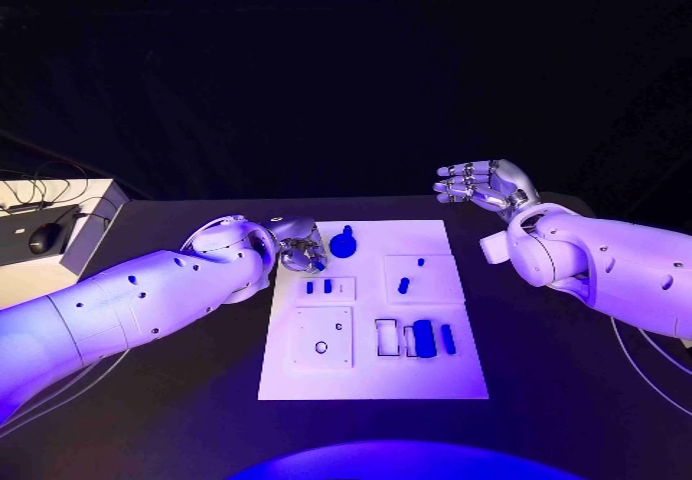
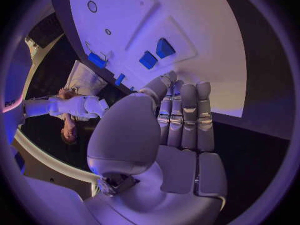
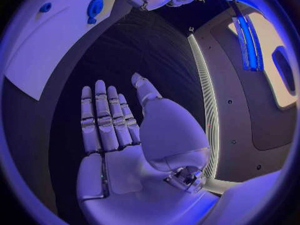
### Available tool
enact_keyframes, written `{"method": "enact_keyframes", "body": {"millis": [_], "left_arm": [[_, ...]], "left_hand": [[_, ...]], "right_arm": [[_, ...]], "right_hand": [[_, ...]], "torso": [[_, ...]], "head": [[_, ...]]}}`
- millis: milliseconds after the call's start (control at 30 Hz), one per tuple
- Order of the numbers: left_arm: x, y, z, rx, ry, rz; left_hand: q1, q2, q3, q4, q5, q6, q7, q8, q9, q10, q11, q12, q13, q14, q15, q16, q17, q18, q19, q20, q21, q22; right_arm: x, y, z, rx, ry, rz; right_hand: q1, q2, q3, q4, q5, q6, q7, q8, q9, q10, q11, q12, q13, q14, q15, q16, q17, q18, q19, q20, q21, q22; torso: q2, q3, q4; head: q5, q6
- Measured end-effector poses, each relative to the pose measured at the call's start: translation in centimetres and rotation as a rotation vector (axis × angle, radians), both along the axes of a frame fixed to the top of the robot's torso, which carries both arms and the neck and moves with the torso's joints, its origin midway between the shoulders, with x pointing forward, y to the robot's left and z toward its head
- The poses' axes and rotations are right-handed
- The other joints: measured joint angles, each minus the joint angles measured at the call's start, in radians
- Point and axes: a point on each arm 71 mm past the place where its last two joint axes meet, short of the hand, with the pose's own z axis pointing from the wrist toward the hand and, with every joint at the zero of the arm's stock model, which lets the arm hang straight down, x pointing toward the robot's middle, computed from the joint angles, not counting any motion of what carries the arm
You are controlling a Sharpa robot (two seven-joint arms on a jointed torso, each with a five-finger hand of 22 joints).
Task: Assemble the parts on the task board
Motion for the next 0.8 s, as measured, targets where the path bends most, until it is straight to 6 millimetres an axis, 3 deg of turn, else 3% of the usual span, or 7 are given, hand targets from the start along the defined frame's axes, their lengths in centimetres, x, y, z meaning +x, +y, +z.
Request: {"method": "enact_keyframes", "body": {"millis": [800], "left_arm": [[0.0,-0.4,-0.05,-0.004,-0.003,-0.003]], "left_hand": [[-0.005,0.003,-0.001,-0.001,-0.002,0.001,0.001,-0.004,0.0,0.0,0.0,-0.001,0.0,0.0,0.0,0.0,0.002,0.0,0.0,0.0,0.0,0.0]], "right_arm": [[0.01,-0.02,0.0,0.0,0.0,0.0]], "right_hand": [[0.0,0.0,0.0,0.0,0.0,0.0,0.0,0.0,0.0,0.0,0.0,0.0,0.0,0.0,0.0,0.0,0.0,0.0,0.0,0.0,0.0,0.0]], "torso": [[0.0,0.0001,-0.0004]], "head": [[-0.005,0.002]]}}
